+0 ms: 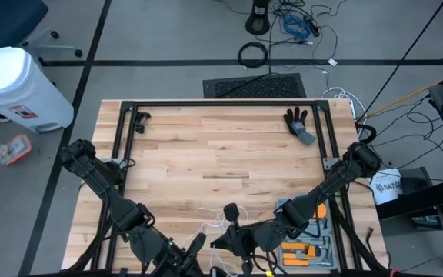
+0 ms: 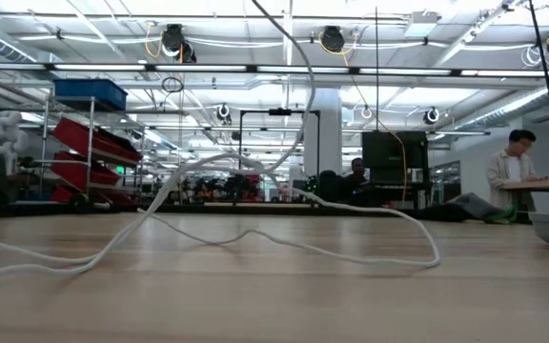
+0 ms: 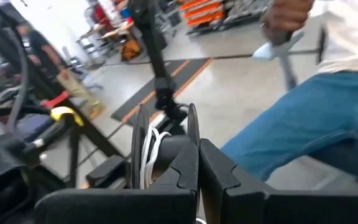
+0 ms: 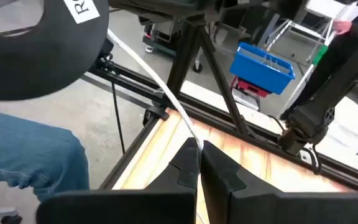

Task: Coil cords
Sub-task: Coil the white cable wire onto the spool

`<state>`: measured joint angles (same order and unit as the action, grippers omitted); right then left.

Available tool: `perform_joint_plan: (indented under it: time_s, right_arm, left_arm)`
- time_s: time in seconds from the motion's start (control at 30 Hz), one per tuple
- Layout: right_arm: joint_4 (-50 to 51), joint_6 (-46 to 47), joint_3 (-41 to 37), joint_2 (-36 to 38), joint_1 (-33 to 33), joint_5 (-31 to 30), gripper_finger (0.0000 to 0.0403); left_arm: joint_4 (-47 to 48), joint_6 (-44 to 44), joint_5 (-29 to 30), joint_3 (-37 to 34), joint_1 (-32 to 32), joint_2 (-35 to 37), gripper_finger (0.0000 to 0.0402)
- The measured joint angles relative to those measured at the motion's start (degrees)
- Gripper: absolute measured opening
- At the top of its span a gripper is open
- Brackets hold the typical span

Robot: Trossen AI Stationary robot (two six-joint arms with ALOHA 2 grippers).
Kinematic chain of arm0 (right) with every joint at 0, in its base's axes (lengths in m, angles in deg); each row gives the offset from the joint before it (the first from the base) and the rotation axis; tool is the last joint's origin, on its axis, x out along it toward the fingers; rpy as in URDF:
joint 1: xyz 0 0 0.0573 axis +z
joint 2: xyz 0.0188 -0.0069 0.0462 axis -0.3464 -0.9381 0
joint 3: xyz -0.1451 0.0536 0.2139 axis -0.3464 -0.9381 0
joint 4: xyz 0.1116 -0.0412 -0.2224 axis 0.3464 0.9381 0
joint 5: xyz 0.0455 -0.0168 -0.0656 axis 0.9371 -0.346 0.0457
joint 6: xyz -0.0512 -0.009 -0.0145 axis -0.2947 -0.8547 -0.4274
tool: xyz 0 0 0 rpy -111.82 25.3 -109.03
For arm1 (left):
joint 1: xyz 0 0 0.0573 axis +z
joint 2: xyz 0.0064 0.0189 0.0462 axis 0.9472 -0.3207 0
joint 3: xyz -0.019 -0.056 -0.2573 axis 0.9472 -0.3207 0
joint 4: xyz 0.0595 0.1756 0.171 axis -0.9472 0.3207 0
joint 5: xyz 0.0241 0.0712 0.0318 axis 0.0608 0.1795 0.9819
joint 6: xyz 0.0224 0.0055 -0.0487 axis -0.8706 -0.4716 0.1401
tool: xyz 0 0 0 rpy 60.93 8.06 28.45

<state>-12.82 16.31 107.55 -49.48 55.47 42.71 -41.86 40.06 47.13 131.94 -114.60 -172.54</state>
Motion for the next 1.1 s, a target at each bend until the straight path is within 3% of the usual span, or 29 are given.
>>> perform_joint_plan:
  time_s: [0.23, 0.47, 0.7, 0.93, 1.1]
  right_arm:
    - [2.7, 2.4, 0.0, 0.1, 0.1, 2.6, 0.0000]
    - [7.1, 6.6, 0.0, 1.0, 0.1, 2.6, 0.0000]
    - [8.5, 8.5, 0.0, 1.0, 0.3, 2.5, 0.0001]
    - [14.2, 10.9, 0.0, 1.4, 0.9, 2.1, 0.0046]
    - [23.7, 17.3, 0.0, 3.2, 1.8, -4.0, 0.0081]
  left_arm:
    - [1.1, 1.2, 15.3, 0.0, -2.1, 1.4, 0.0002]
    - [6.5, 9.1, 20.7, 0.0, -4.6, 5.7, 0.0002]
    - [8.9, 9.9, 27.9, 0.0, -7.1, 6.0, 0.0002]
    - [9.8, 12.8, 33.9, 0.0, -7.9, 6.5, 0.0002]
    - [17.2, 20.8, 37.6, 0.0, -7.7, 8.3, 0.0002]
